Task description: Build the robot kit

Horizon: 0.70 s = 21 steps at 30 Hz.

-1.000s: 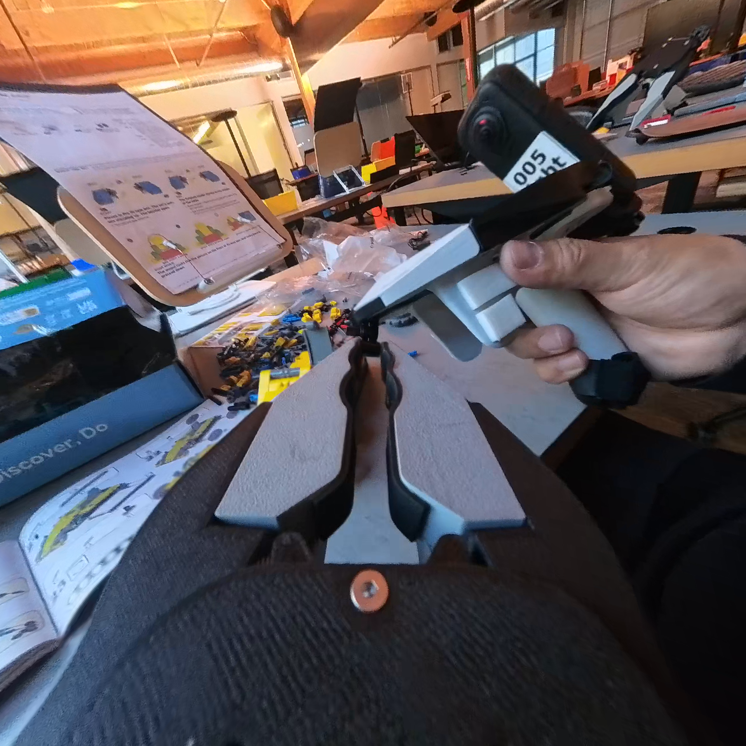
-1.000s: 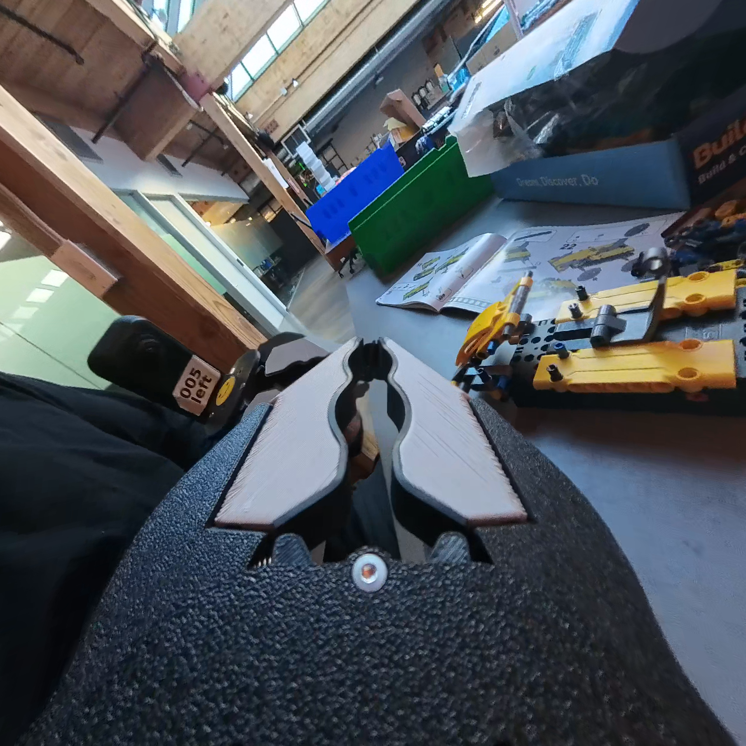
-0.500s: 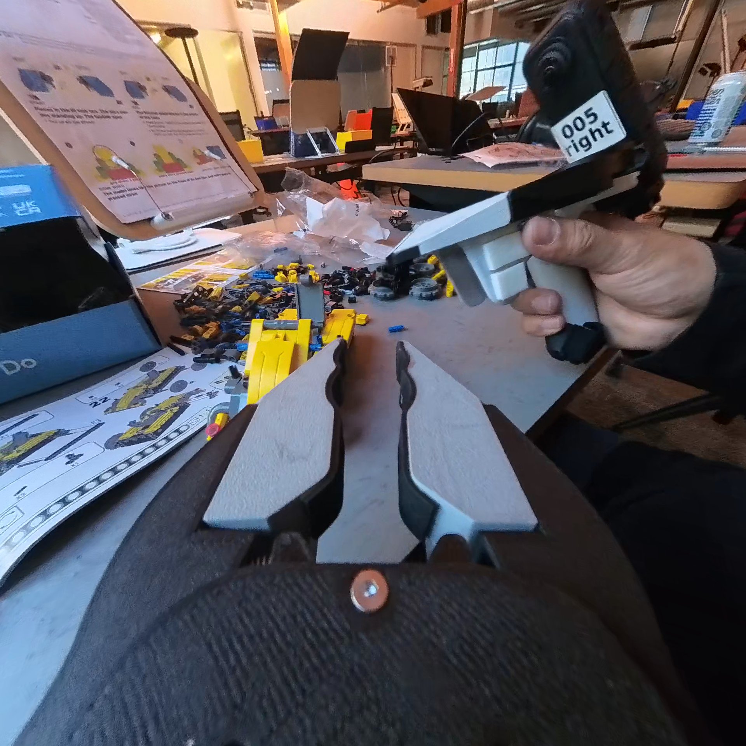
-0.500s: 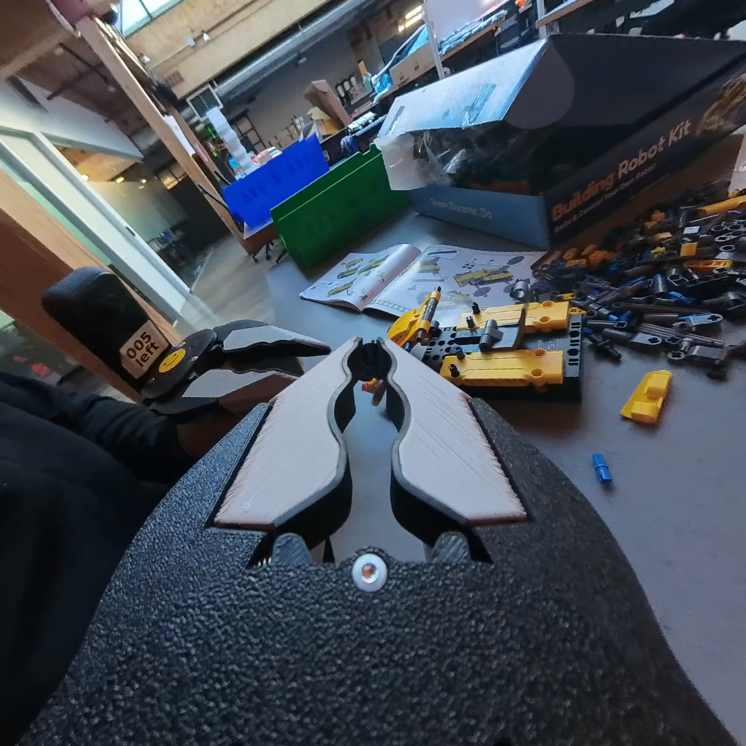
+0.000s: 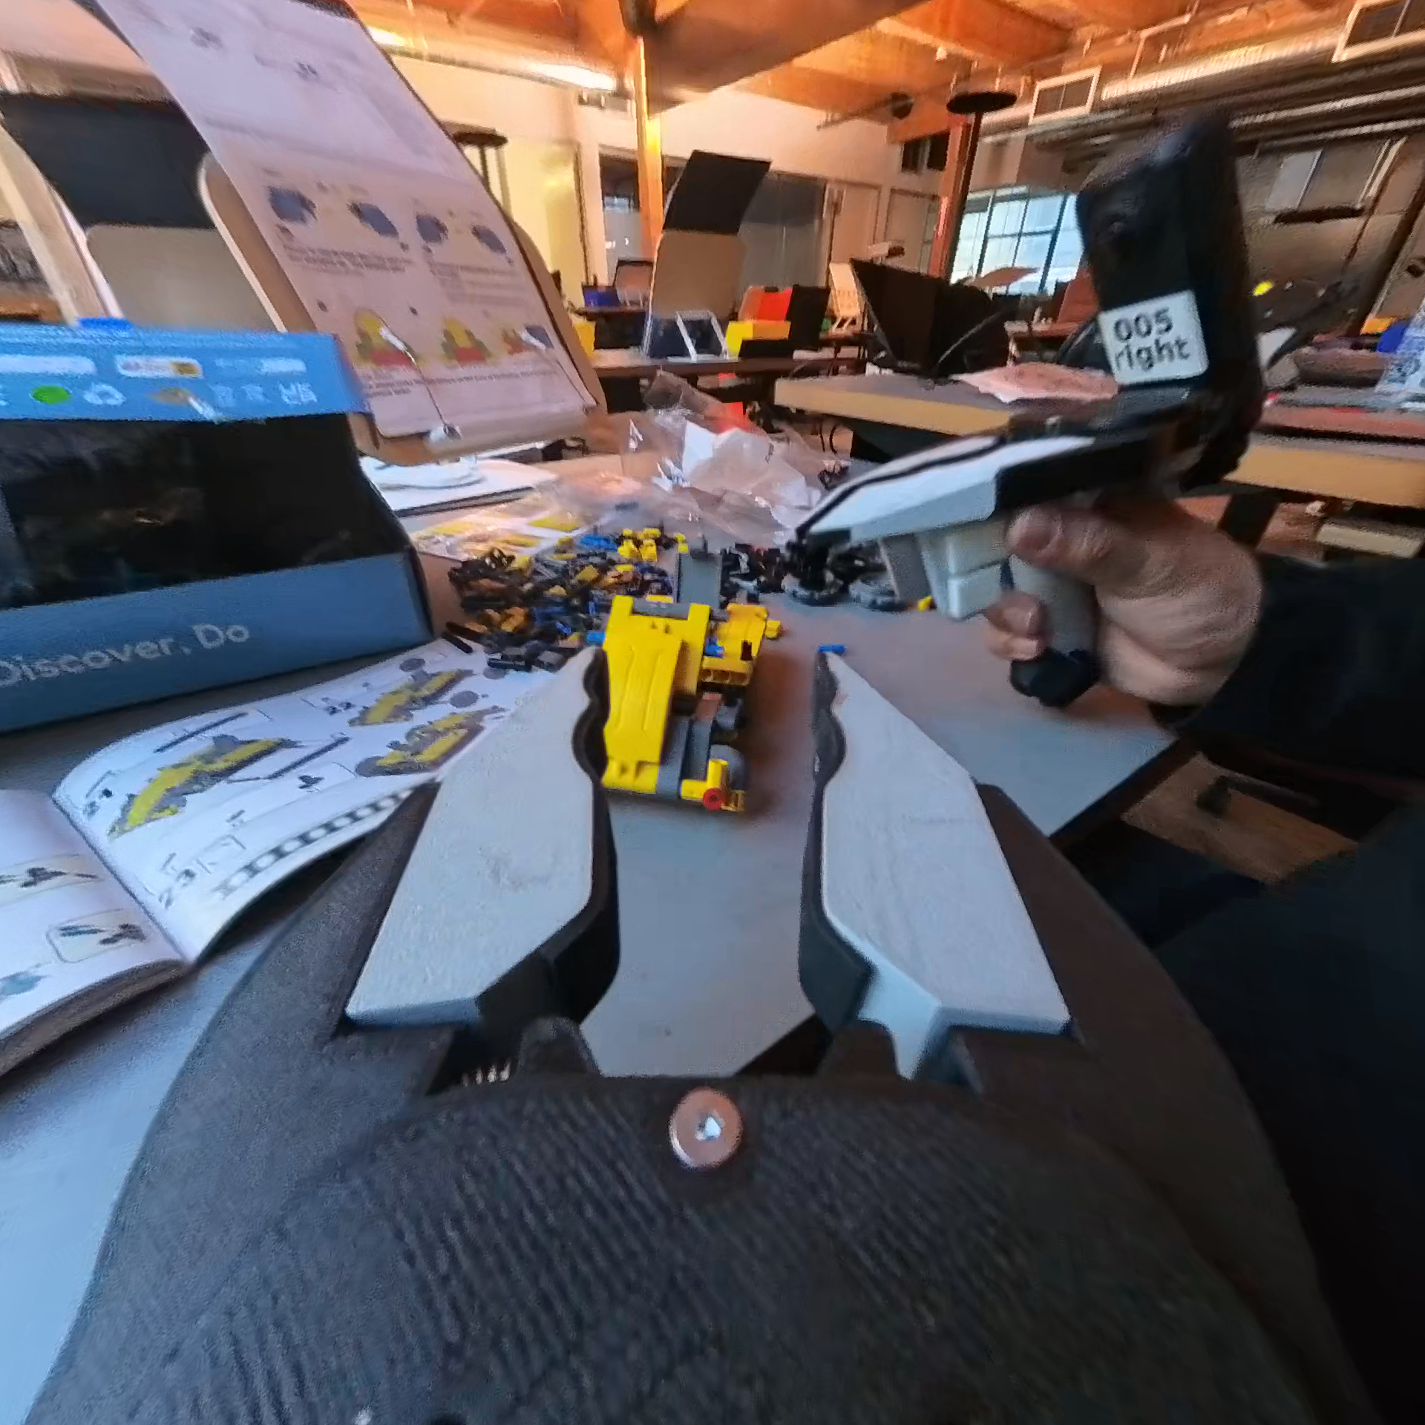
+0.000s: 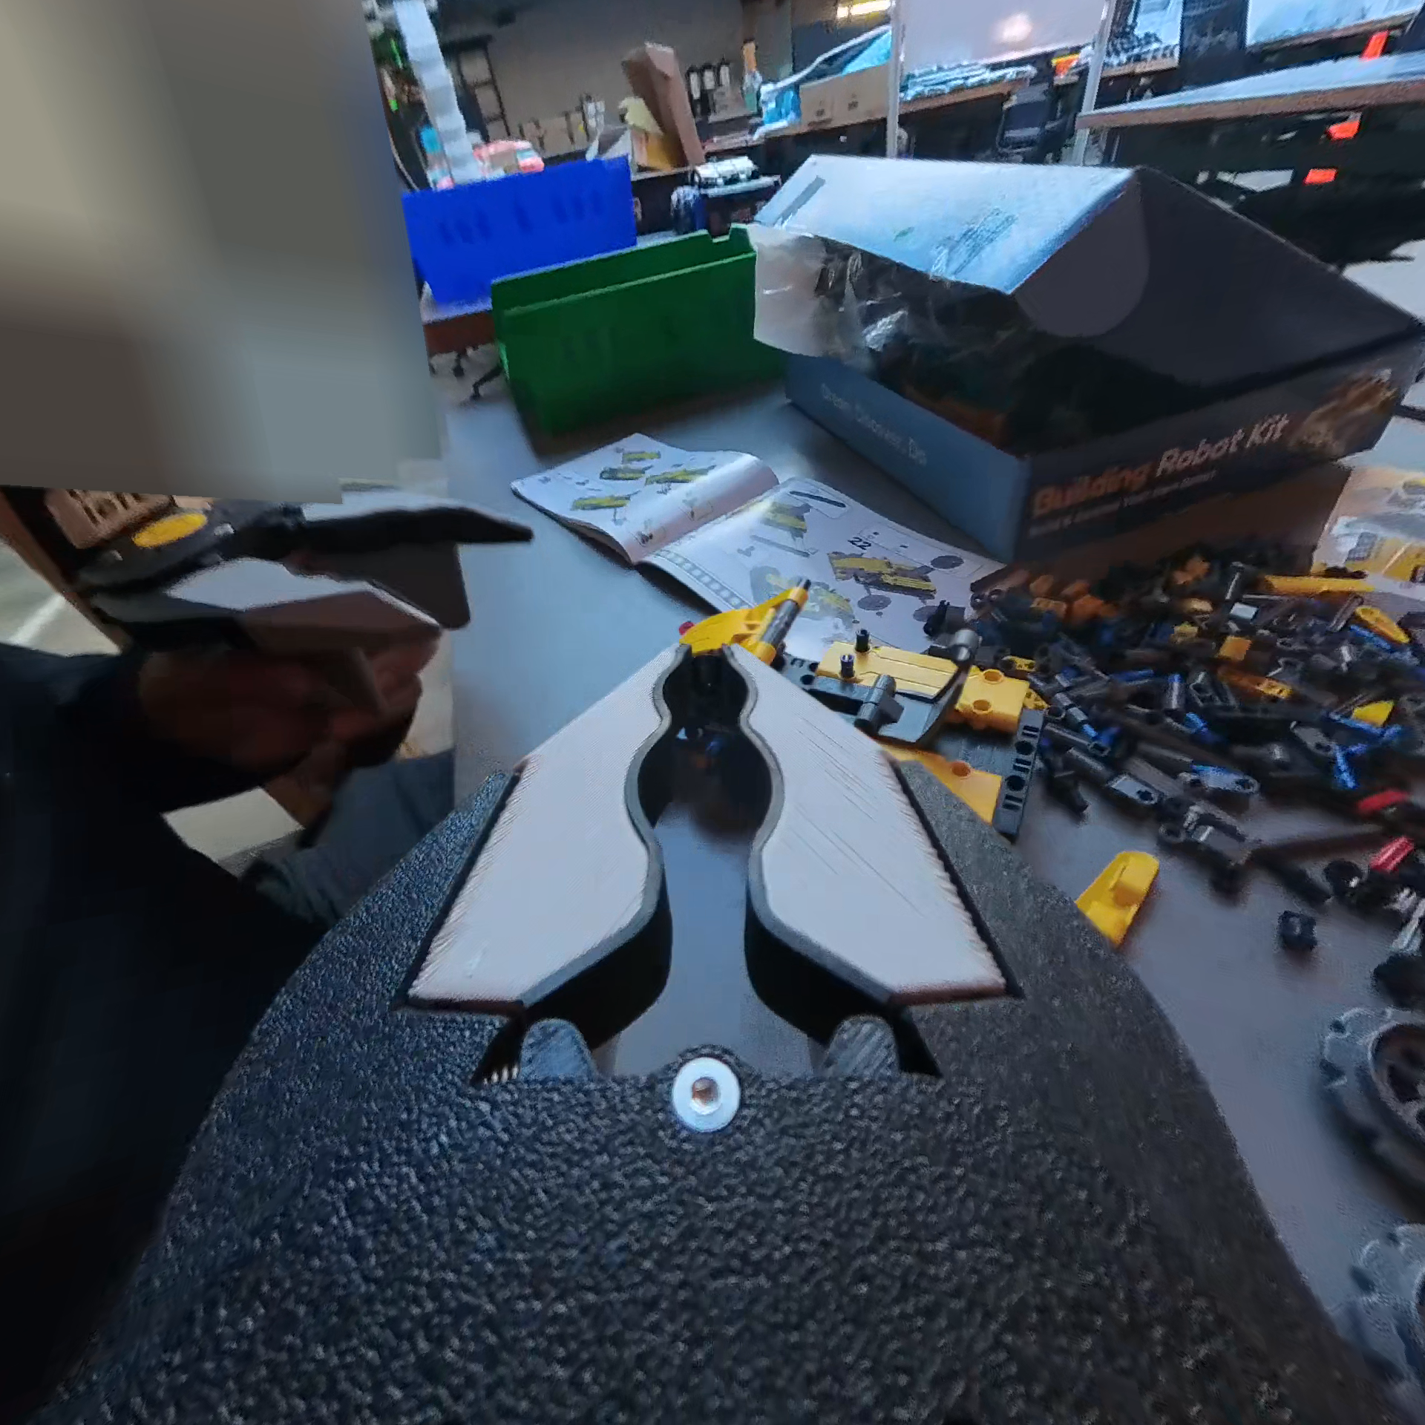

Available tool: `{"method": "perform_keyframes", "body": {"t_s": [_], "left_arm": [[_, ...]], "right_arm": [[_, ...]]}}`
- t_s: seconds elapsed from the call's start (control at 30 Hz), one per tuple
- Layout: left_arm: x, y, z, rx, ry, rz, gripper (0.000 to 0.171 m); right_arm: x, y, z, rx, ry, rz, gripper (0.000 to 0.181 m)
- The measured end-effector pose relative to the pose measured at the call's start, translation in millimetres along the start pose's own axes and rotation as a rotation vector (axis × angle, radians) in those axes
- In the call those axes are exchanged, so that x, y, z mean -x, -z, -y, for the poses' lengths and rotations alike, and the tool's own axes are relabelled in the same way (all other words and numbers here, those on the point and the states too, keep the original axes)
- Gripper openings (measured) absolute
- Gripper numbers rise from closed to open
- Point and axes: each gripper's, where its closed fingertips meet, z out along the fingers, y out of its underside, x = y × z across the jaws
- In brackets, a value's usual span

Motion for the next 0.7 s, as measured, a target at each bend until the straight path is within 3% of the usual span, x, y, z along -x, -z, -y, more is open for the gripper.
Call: {"method": "perform_keyframes", "body": {"t_s": [0.3,0.43,0.53,0.7], "left_arm": [[48,21,23,-0.166,0.19,-0.033,0.045],[68,28,20,-0.184,0.333,-0.077,0.046],[69,35,23,-0.202,0.435,-0.177,0.042],[66,46,26,-0.217,0.422,-0.211,0.044]], "right_arm": [[-40,-20,16,0.032,-0.007,-0.182,0.007],[-44,-34,23,0.063,-0.029,-0.245,0.007],[-42,-39,25,0.056,-0.072,-0.279,0.007],[-37,-31,23,0.027,-0.096,-0.327,0.007]]}}
